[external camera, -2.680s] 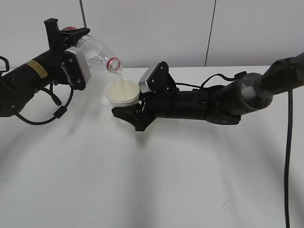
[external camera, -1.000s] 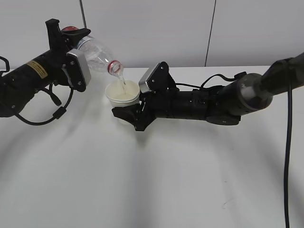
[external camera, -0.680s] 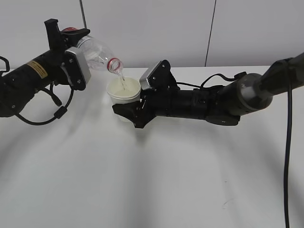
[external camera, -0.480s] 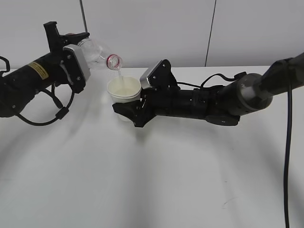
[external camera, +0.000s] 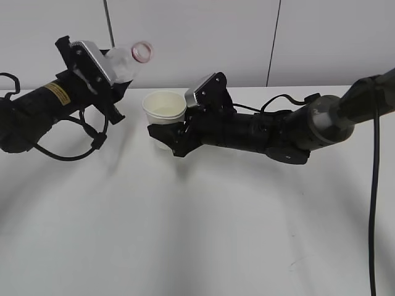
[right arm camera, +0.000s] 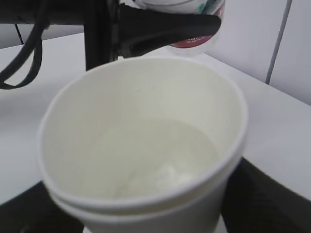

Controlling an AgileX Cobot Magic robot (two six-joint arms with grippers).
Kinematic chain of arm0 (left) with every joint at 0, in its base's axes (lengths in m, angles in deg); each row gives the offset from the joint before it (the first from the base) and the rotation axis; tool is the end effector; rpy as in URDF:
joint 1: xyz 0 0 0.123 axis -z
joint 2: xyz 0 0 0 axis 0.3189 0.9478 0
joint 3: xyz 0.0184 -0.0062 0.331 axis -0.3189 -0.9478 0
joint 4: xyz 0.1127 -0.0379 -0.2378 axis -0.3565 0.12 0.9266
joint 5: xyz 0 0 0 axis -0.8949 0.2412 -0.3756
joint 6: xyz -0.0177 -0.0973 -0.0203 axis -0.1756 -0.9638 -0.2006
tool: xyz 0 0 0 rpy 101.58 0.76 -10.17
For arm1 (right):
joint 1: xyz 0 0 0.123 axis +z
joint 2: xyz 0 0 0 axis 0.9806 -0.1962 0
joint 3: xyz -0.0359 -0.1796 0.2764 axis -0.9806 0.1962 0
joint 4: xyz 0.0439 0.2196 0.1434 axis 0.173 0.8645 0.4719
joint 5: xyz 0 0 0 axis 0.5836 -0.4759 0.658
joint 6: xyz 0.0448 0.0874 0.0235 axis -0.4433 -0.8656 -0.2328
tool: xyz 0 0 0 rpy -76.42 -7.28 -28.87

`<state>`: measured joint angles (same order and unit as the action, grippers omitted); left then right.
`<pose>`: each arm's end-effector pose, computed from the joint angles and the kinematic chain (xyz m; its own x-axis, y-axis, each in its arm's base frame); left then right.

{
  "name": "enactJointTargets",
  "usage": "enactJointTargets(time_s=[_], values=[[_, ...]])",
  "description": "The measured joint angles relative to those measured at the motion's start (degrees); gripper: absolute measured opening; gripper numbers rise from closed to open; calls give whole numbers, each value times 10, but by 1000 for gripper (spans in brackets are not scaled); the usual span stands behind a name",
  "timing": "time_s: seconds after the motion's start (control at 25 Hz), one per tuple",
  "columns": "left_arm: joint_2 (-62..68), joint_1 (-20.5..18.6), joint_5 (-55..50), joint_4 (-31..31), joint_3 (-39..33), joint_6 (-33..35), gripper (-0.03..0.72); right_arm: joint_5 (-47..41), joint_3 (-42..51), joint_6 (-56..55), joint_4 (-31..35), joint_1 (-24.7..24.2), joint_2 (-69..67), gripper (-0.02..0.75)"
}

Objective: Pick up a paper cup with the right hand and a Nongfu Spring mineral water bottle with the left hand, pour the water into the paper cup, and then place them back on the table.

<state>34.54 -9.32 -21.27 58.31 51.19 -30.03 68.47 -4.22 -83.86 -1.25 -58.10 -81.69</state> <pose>0.4661 -0.1160 0.1910 0.4321 0.6838 -0.5879 0.3121 0.4982 0.8089 0.4637 0.2348 0.1367 -0.0910 -0.1772 -0.9800 -0.8276 0.5608 -0.0246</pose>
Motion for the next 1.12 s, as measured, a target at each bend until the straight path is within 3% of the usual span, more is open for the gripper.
enactJointTargets(time_s=[0.2, 0.4, 0.8, 1.12], values=[[0, 0, -4, 40, 0, -206, 386, 1, 0, 0, 7, -9, 0, 540], [0, 1, -53, 43, 0, -338, 386, 1, 0, 0, 18, -55, 0, 540], [0, 2, -95, 14, 0, -446, 386, -12, 0, -2, 24, -149, -1, 540], [0, 2, -103, 13, 0, -458, 386, -18, 0, 21, 47, -162, -32, 540]])
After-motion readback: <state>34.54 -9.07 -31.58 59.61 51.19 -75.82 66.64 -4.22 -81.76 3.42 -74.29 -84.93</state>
